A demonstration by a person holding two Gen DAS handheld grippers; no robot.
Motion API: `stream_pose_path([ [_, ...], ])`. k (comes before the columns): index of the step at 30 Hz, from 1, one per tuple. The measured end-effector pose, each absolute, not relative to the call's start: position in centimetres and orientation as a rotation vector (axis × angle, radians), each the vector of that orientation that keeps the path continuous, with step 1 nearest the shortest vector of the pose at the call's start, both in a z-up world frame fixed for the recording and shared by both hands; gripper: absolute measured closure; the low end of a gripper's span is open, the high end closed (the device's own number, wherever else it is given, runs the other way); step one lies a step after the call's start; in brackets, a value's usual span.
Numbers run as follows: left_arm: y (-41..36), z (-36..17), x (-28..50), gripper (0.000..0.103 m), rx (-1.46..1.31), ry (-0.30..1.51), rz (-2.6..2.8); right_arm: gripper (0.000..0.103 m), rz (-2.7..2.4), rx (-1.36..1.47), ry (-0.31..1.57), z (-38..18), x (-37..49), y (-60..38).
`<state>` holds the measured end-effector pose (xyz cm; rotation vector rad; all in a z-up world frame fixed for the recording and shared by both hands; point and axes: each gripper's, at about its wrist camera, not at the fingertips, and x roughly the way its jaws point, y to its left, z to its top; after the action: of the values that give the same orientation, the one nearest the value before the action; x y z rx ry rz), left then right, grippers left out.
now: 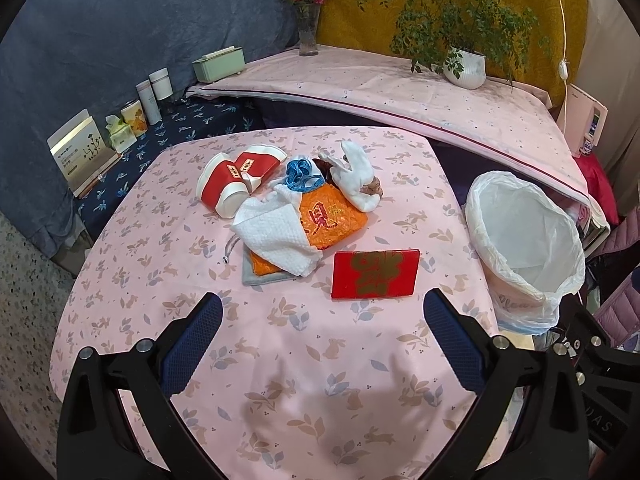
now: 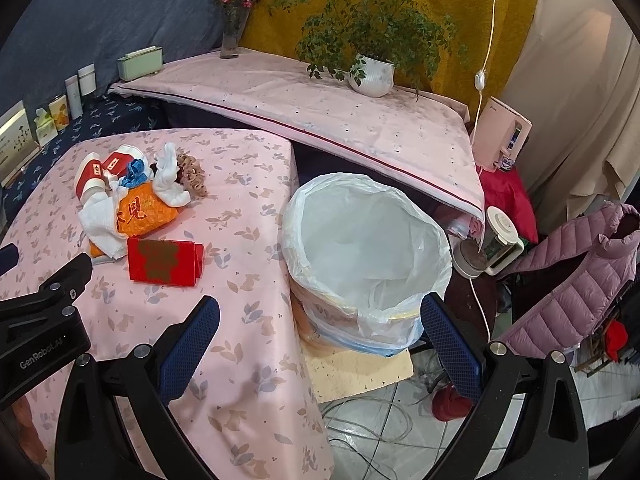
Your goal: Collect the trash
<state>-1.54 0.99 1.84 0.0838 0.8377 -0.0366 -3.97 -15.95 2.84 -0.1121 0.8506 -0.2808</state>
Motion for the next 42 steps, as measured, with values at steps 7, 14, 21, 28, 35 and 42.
stream_pose_path([
  [7,1.1,1.9,-1.3,0.007,0.082,0.84,-0.042,0.007,-0.293,-0.109,0.843,2.8,-3.9,-16.1],
  [14,2.3,1.7,-0.1,0.007,0.067,0.836,-0.057,0.007,-0.305,-0.103,0.812,3.3,-2.9,-16.0],
  [21,5.5,0.4,2.3,0.007,0.033,0.847,-0.045,0.007,-0.27,-0.061,0.815,1.9,-1.0,-14.5],
  [28,9.2,-1.5,5.7,0.007,-0.036,0.902,-0.054,0.007,-0.222,-0.029,0.842,-0.3,1.4,-12.4],
  [35,11.5,-3.4,10.0,0.007,-0.095,0.947,-0.059,0.007,-0.196,-0.025,0.86,-1.9,3.6,-11.0],
  [42,11.1,-5.5,13.3,0.029,-0.164,1.019,-0.147,0.007,-0.166,-0.014,0.897,-3.5,6.1,-10.1],
])
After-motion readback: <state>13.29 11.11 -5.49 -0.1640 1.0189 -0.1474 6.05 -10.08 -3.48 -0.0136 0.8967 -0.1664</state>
